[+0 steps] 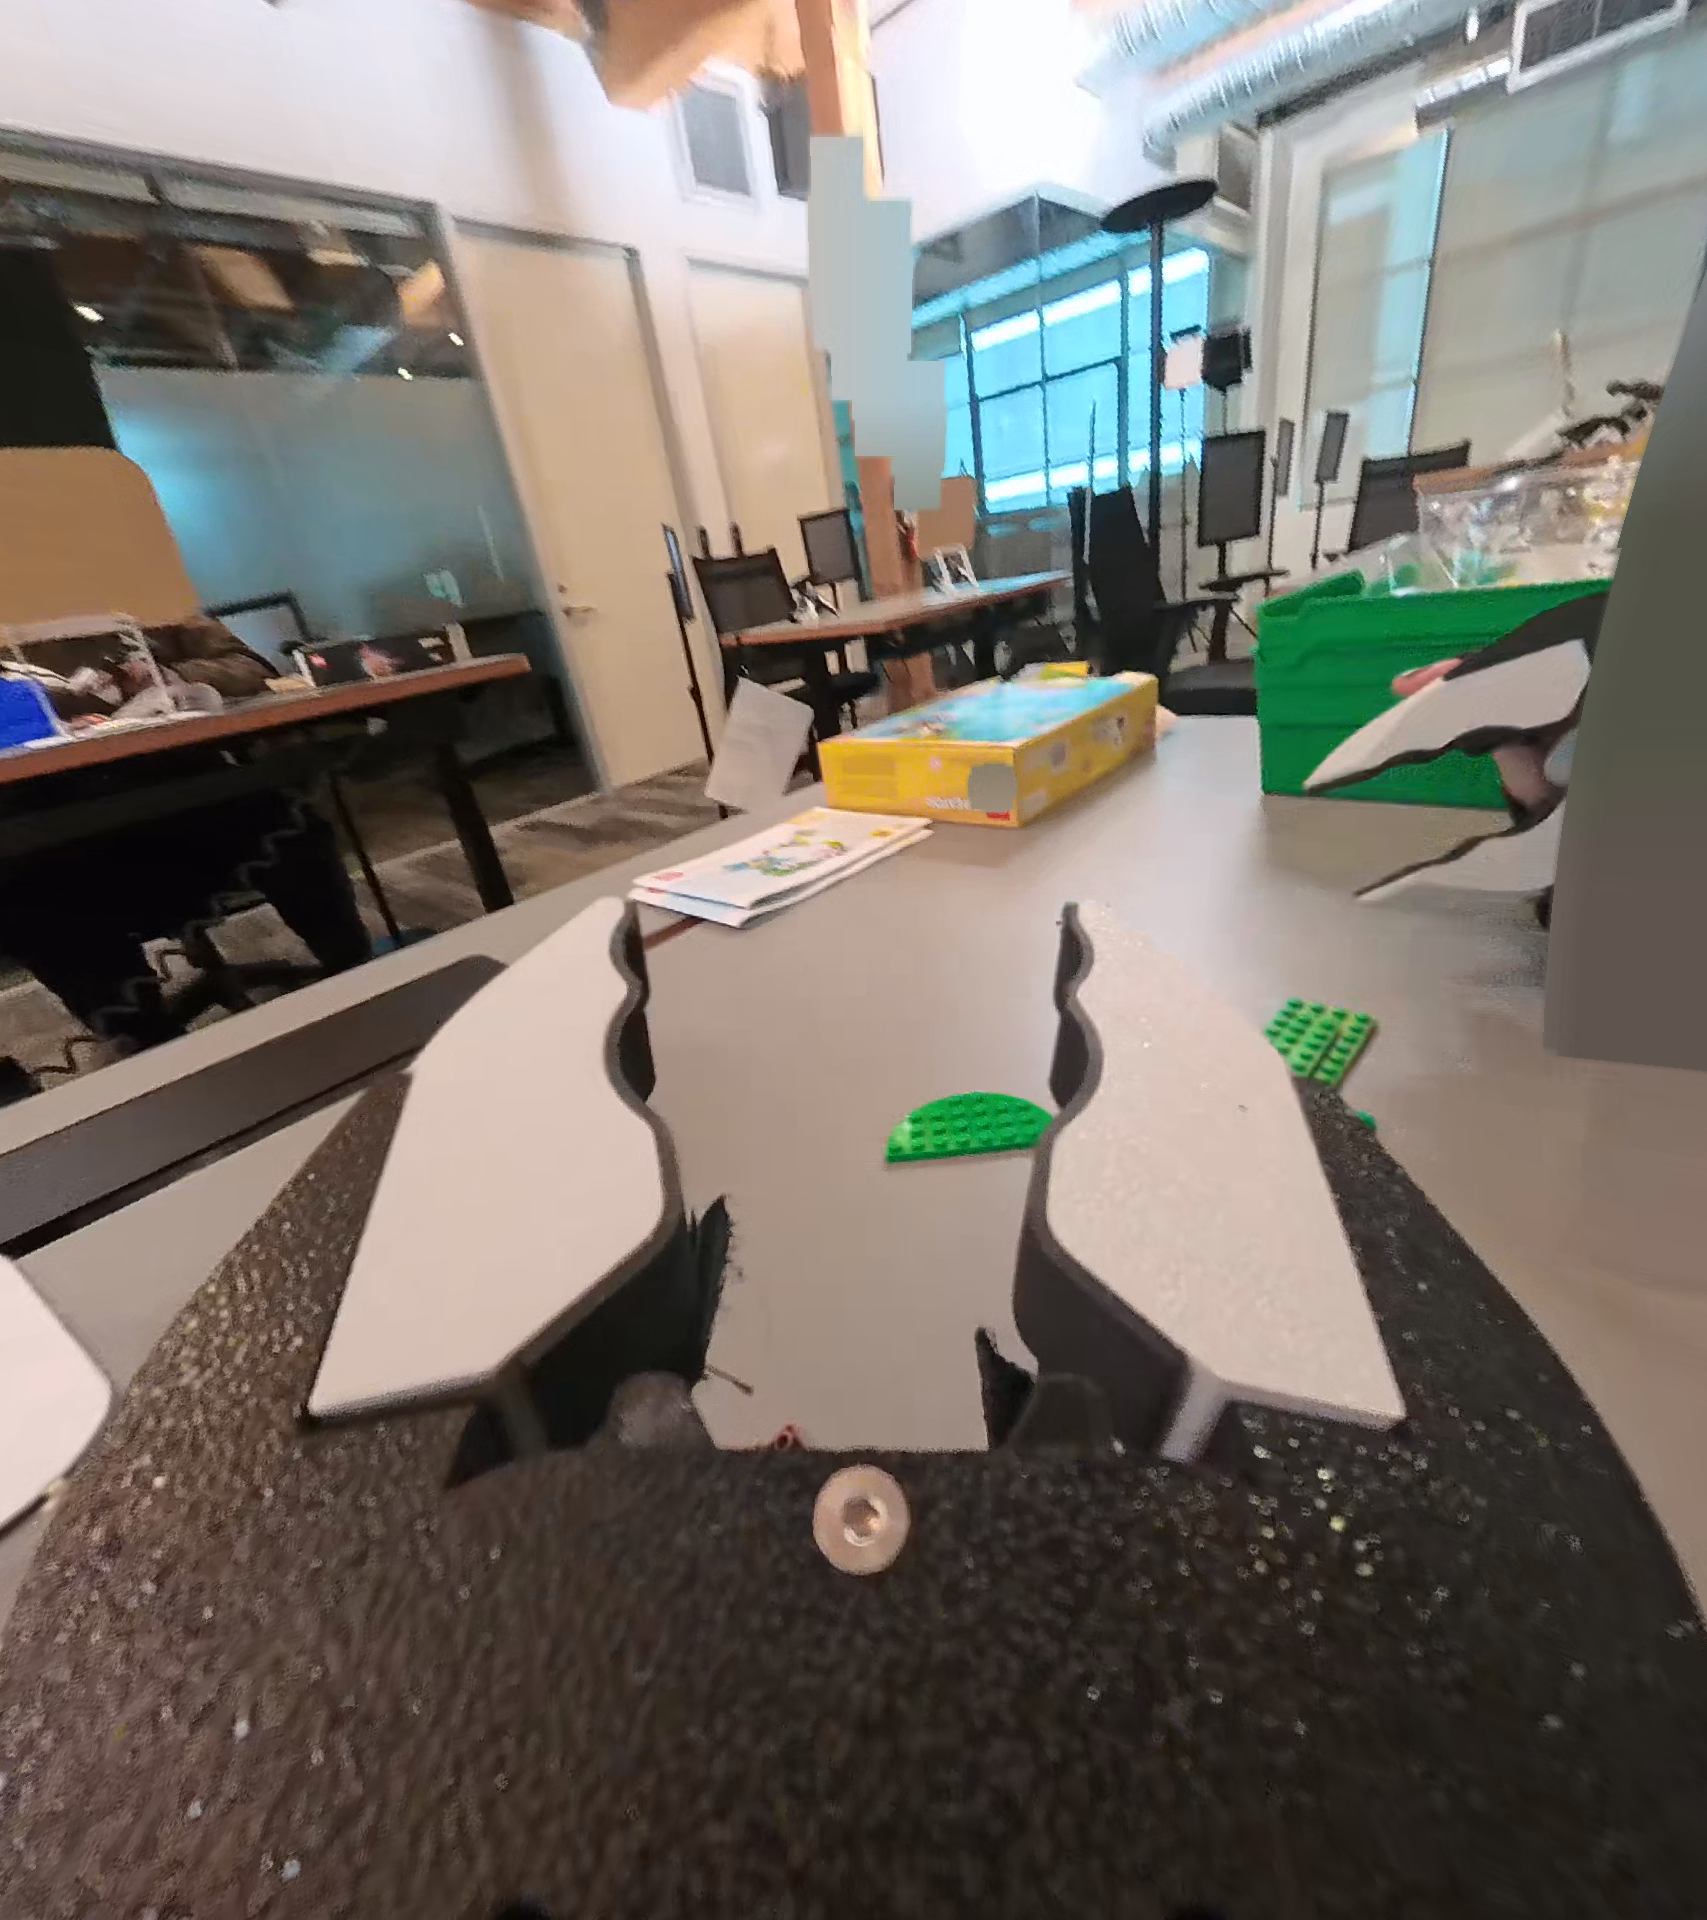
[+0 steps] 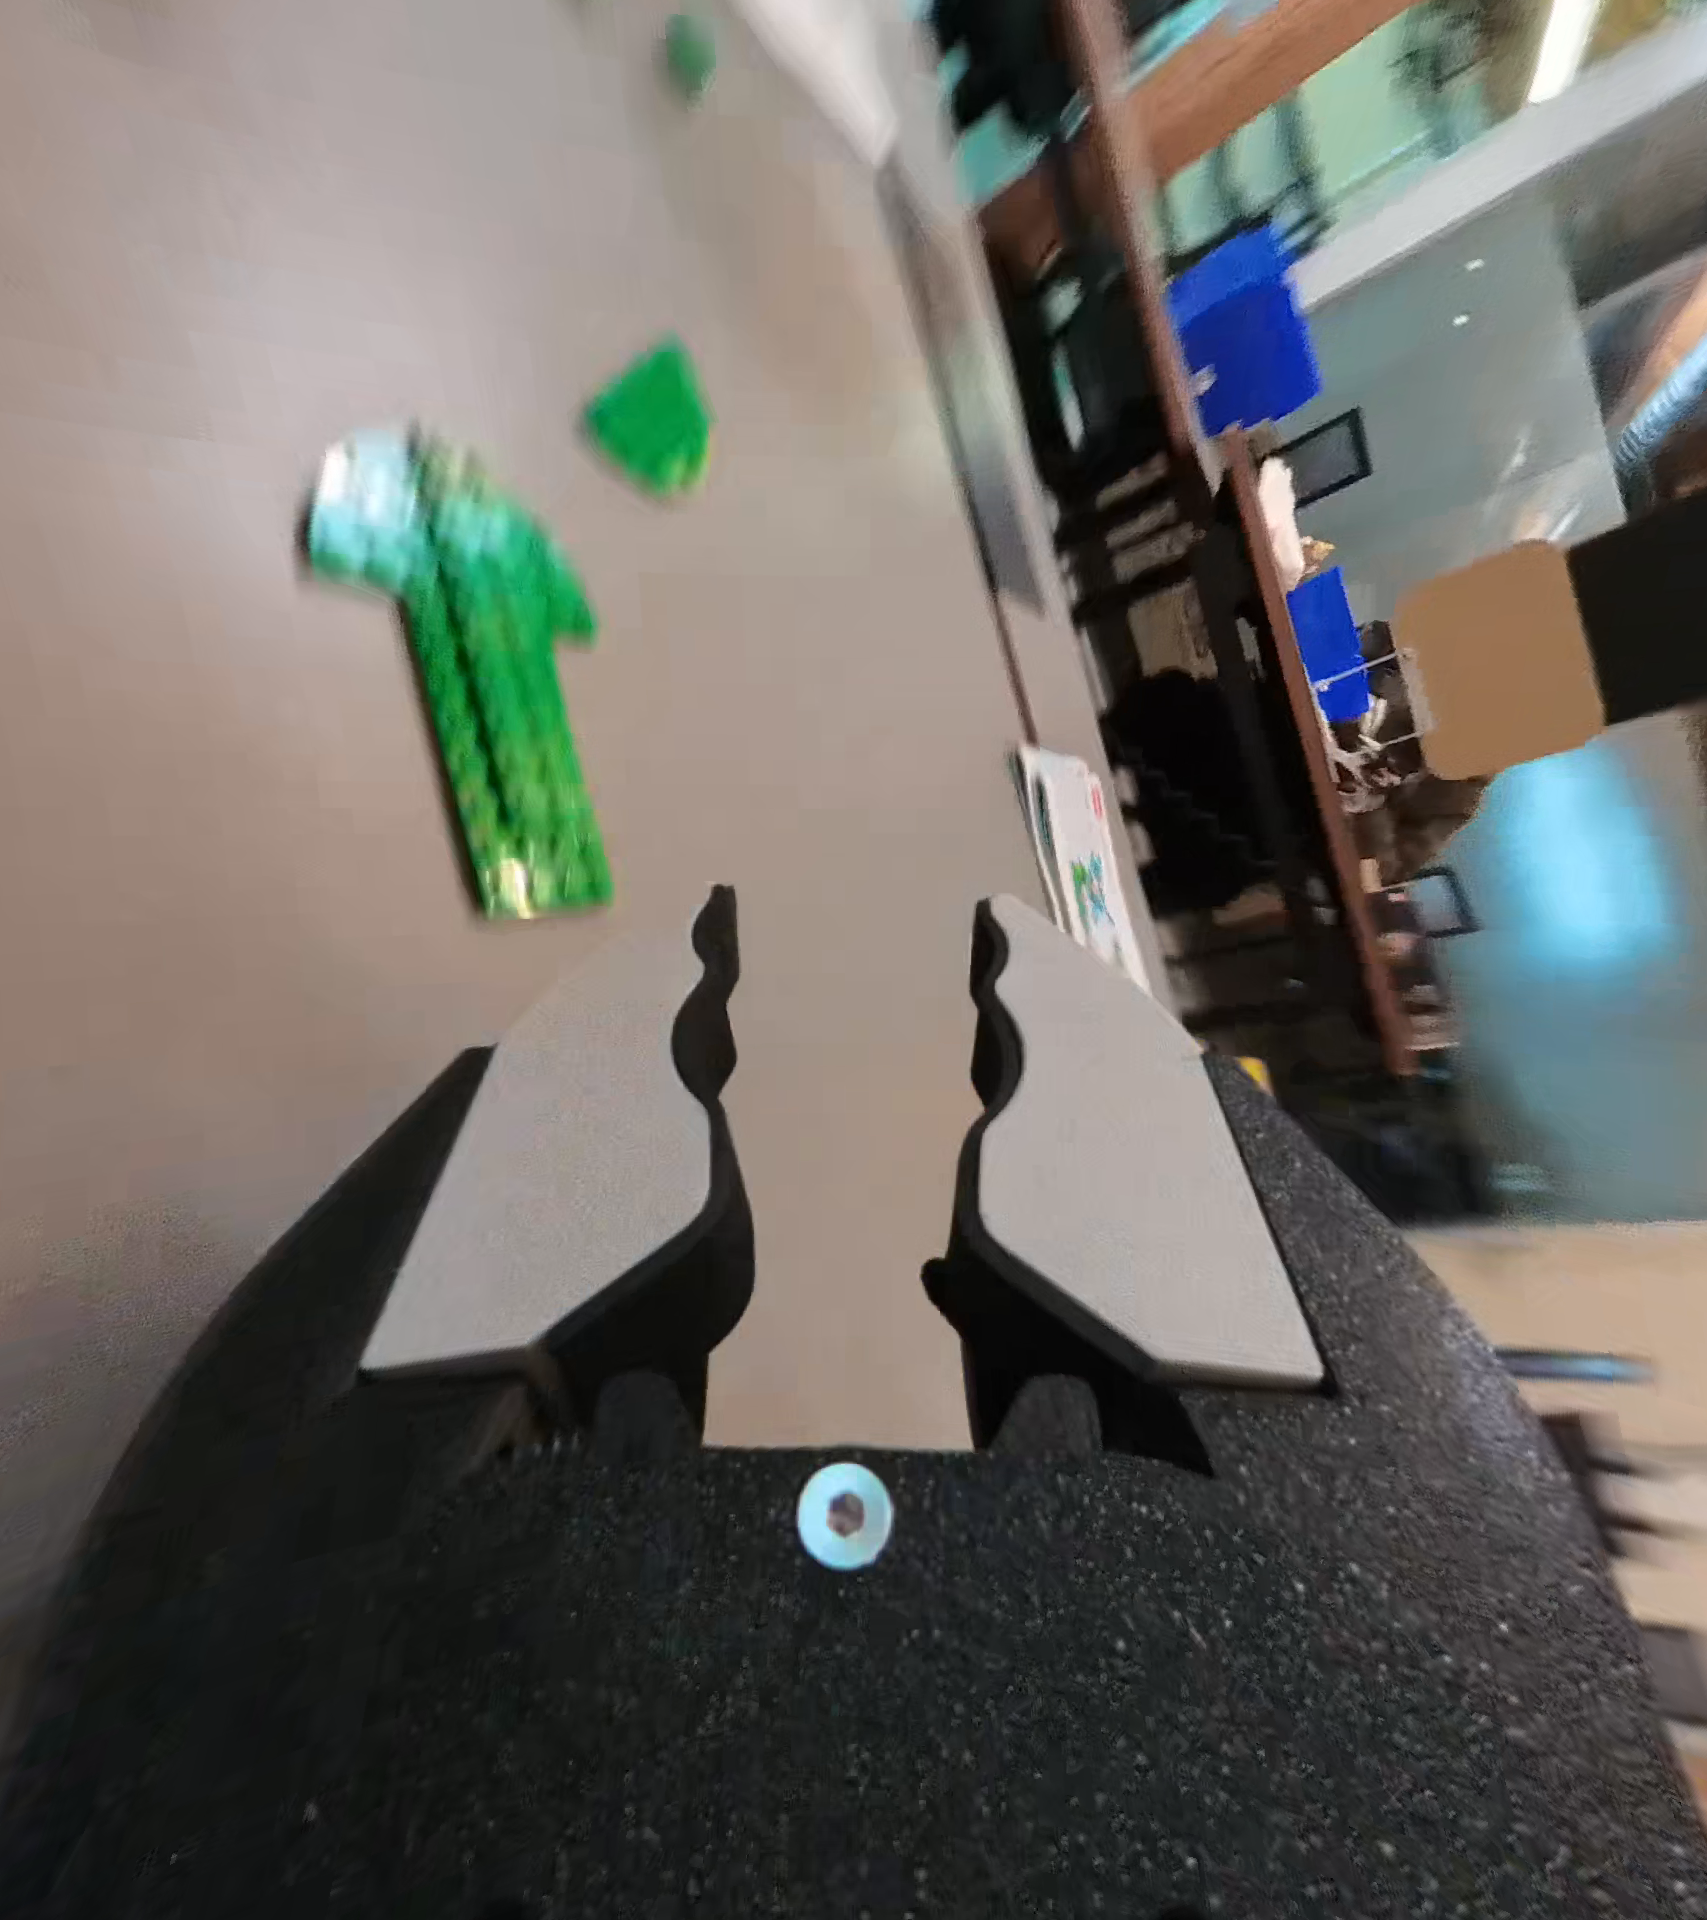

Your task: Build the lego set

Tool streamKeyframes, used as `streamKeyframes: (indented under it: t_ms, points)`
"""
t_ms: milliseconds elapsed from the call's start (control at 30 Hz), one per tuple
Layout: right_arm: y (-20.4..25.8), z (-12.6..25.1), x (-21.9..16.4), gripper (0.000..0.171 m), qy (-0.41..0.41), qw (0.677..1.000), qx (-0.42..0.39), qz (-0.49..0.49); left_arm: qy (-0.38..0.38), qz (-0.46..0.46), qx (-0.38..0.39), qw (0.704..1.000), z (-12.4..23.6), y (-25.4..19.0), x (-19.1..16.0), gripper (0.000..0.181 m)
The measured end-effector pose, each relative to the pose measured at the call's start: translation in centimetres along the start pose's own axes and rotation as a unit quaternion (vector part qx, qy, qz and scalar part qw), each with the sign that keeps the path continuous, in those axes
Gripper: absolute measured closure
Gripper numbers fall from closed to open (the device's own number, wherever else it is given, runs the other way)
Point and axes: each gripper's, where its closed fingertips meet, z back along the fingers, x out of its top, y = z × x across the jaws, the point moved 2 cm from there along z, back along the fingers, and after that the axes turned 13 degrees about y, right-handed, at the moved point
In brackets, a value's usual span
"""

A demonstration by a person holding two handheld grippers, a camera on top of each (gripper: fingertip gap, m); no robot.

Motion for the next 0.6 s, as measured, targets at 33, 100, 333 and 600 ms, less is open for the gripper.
streamKeyframes:
  t_ms: [33,100,333,600]
  points:
    - [-0.7,0.2,0.7,0.131,-0.043,0.997,0.006,-0.067,-0.011,-0.002,0.01,1.0,0.3,0.2,0.0,0.108]
    - [-2.2,0.2,1.6,0.135,-0.12,0.972,0.015,-0.204,-0.05,-0.042,0.036,0.997,1.1,-0.1,0.4,0.123]
    - [-4.8,-0.8,-0.7,0.149,-0.209,0.858,0.036,-0.468,-0.058,-0.143,0.03,0.988,0.7,-3.2,0.0,0.135]
    - [-6.4,0.4,-3.0,0.163,-0.209,0.834,-0.038,-0.508,-0.044,-0.123,0.018,0.991,0.3,-2.8,-0.3,0.137]
